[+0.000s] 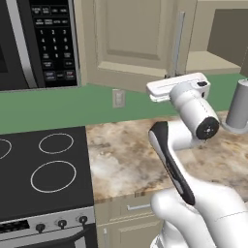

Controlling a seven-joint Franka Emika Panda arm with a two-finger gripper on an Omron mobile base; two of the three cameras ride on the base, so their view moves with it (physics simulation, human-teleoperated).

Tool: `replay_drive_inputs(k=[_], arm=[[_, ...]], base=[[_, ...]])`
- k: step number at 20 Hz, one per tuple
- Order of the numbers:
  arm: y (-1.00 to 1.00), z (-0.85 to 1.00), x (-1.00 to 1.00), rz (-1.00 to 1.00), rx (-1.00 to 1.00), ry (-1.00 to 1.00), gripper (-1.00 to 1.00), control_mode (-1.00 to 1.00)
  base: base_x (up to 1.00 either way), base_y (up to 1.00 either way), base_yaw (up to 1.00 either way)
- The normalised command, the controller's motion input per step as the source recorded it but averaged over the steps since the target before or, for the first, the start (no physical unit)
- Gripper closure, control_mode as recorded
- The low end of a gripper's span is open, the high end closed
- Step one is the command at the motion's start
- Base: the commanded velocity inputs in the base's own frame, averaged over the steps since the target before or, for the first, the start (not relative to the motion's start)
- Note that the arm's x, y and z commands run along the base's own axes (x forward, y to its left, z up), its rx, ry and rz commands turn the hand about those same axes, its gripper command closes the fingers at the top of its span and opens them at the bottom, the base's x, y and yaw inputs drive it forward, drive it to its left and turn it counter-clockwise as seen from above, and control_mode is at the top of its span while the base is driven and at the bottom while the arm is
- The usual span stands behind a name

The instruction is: Open the cabinet, retrieve the rolling pin, and place it next to the meat on the cutting board to prepare for tenderizing.

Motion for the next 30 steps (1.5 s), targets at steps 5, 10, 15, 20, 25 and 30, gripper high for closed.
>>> replay_drive_inputs(k=[5, 10, 15, 20, 25, 30], arm=[[0.53, -0.02, -0.47, 0.01, -0.01, 0.0, -1.0, -1.0], [0.07, -0.01, -0.24, 0.04, 0.01, 0.0, -1.0, -1.0], [-0.01, 0.0, -0.36, 0.04, 0.08, -0.07, -1.0, -1.0], [-0.21, 0.0, -0.47, 0.05, 0.11, -0.15, -1.0, -1.0], [-0.5, 0.0, -0.36, 0.04, 0.11, -0.11, -1.0, -1.0], [-0.76, -0.01, -0.06, 0.05, 0.14, -0.03, -1.0, -1.0]], base=[[0.0, 0.0, 0.0], [0.0, 0.0, 0.0], [0.0, 0.0, 0.0], [0.0, 0.0, 0.0], [0.0, 0.0, 0.0], [0.0, 0.0, 0.0]])
